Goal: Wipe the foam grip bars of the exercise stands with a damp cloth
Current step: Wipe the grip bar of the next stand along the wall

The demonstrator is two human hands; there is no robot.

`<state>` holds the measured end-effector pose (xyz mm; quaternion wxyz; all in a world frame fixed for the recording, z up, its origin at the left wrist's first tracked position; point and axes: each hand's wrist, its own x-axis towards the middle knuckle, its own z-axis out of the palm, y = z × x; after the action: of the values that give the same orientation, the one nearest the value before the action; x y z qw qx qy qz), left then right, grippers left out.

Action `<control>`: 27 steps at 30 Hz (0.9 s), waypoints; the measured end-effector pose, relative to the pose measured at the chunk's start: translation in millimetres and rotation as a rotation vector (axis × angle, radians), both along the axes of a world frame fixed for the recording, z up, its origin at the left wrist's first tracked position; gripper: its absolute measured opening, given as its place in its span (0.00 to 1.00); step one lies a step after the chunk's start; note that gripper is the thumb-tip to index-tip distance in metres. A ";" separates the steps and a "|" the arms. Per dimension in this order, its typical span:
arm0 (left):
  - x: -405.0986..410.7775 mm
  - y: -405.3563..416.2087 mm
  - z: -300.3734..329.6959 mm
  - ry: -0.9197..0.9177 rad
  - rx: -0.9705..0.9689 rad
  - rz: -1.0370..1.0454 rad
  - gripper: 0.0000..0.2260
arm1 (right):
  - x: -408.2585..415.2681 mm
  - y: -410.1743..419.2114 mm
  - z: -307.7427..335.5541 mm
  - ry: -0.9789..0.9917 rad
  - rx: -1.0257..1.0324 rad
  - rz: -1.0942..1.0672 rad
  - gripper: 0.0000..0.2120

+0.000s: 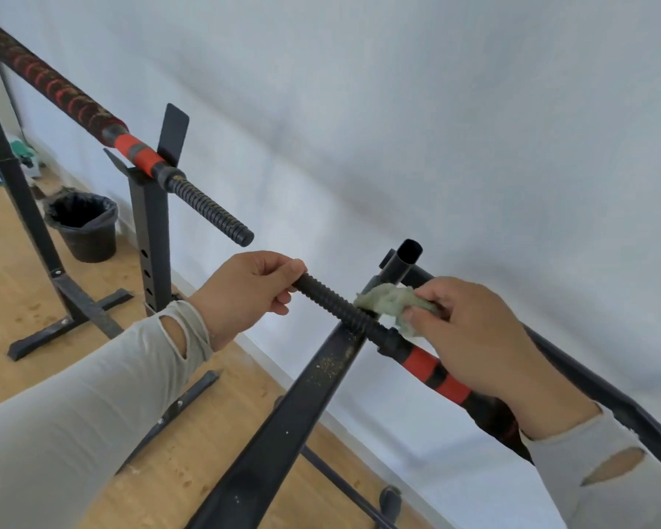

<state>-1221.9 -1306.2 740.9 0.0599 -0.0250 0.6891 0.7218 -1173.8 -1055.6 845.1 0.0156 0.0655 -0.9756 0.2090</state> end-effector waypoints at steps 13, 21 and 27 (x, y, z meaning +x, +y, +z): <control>-2.5 -5.7 5.9 -0.027 0.088 -0.103 0.08 | 12.2 -30.4 -30.7 0.058 0.371 0.207 0.11; -4.7 1.6 4.1 -0.059 0.220 -0.077 0.08 | -28.0 -77.5 -31.7 0.068 0.163 0.224 0.03; -6.0 0.7 2.8 -0.052 0.166 -0.052 0.08 | -36.8 -14.3 6.7 -0.202 0.273 0.199 0.07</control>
<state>-1227.9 -1305.5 743.8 0.0983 -0.0209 0.6255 0.7738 -1210.6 -1069.9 851.8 -0.1123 0.1420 -0.9801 0.0809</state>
